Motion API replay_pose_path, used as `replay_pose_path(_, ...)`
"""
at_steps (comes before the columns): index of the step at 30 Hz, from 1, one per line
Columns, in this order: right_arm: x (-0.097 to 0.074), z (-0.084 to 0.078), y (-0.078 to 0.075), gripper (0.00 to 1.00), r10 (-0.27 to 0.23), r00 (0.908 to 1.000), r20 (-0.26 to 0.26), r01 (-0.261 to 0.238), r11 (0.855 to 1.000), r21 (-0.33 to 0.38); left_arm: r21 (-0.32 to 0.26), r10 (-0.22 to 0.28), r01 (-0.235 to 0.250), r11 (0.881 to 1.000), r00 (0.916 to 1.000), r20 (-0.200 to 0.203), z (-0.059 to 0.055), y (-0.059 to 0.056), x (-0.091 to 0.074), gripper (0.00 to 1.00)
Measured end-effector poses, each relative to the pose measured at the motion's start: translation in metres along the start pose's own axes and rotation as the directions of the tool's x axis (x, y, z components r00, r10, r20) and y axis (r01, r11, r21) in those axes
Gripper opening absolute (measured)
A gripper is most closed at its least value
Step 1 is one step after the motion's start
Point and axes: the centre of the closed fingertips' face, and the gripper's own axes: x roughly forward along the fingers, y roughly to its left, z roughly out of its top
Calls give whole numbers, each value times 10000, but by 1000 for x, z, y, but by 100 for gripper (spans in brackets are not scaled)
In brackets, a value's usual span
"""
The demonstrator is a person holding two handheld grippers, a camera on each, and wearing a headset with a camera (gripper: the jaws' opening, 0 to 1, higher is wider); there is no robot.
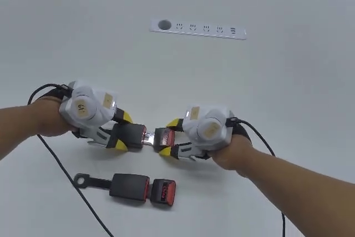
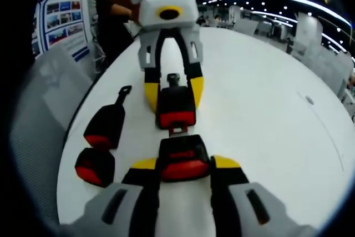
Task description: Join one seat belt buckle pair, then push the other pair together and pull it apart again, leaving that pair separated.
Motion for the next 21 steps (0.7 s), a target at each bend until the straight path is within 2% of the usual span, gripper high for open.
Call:
replay_pose_path(4, -4, -4, 0, 35, -8, 10000, -37, 8, 10000, -16, -73, -9, 9, 10000, 10000, -68, 0, 0, 0, 35)
replay_pose_path(10, -14, -24, -6, 35, 31, 9997, -254, -28, 9999, 127, -170, -30, 28, 9999, 10000, -71, 0, 0, 0, 35)
replay_pose_path(14, -20, -30, -6, 36, 89, 9996, -266, -88, 10000, 41, -219, -18, 15, 9998, 9999, -114, -1, 0, 0, 35)
replay_pose_path(21, -34, -40, -10, 36, -141, 9997, -220, 146, 9997, 210, -305, -39, 35, 9995, 9999, -138, -1, 0, -1, 35)
